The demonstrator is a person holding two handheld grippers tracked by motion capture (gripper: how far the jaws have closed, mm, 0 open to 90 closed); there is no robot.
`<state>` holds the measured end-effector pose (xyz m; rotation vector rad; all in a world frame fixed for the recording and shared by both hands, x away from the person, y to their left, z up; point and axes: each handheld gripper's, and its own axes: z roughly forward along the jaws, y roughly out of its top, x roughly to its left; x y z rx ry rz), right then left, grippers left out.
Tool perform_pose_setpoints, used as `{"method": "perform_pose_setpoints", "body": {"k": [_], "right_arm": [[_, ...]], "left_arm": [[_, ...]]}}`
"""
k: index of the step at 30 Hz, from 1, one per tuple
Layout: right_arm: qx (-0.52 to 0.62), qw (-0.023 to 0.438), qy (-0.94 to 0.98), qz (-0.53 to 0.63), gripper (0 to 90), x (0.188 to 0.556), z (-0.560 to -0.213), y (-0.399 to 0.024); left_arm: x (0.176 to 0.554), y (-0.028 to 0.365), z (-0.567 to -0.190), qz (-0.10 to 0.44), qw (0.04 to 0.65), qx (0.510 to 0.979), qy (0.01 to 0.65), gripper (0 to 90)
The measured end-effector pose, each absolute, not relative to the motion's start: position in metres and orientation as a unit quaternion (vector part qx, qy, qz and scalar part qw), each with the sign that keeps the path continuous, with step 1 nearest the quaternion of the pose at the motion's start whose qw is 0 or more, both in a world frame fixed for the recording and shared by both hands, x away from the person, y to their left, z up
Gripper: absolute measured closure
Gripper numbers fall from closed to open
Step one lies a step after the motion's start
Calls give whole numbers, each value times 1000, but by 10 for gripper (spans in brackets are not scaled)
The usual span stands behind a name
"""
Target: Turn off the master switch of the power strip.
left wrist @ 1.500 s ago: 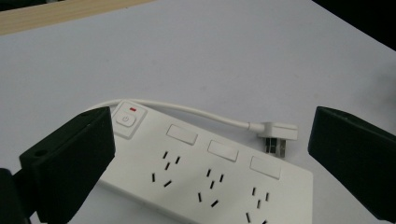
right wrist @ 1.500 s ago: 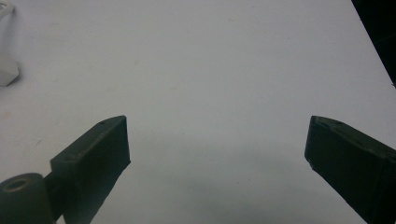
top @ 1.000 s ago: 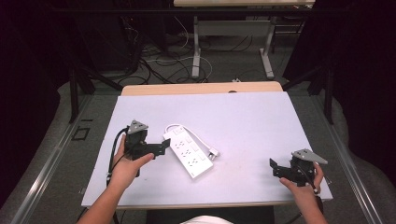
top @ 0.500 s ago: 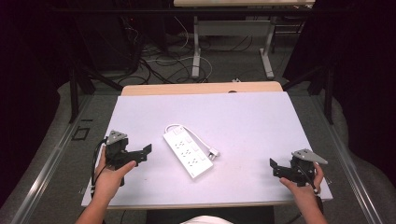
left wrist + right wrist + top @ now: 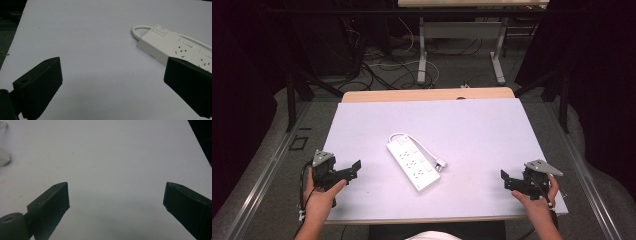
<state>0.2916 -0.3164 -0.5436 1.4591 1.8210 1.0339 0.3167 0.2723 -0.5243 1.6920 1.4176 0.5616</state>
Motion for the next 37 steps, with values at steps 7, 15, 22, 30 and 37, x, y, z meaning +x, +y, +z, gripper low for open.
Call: {"method": "perform_pose_setpoints", "body": {"k": [7, 15, 22, 30, 37], "right_arm": [[547, 290, 683, 388, 60, 292, -544, -316], [546, 289, 682, 392, 60, 292, -545, -316], [542, 292, 684, 392, 60, 293, -546, -315], [541, 288, 687, 390, 60, 293, -546, -314], [544, 294, 684, 388, 62, 294, -547, -314]], "left_arm": [[314, 282, -537, 228, 417, 660, 582, 22], [315, 289, -550, 224, 410, 652, 597, 36], [316, 294, -557, 224, 405, 652, 601, 36], [316, 295, -559, 221, 398, 653, 605, 36], [315, 295, -559, 220, 398, 652, 606, 40]]}}
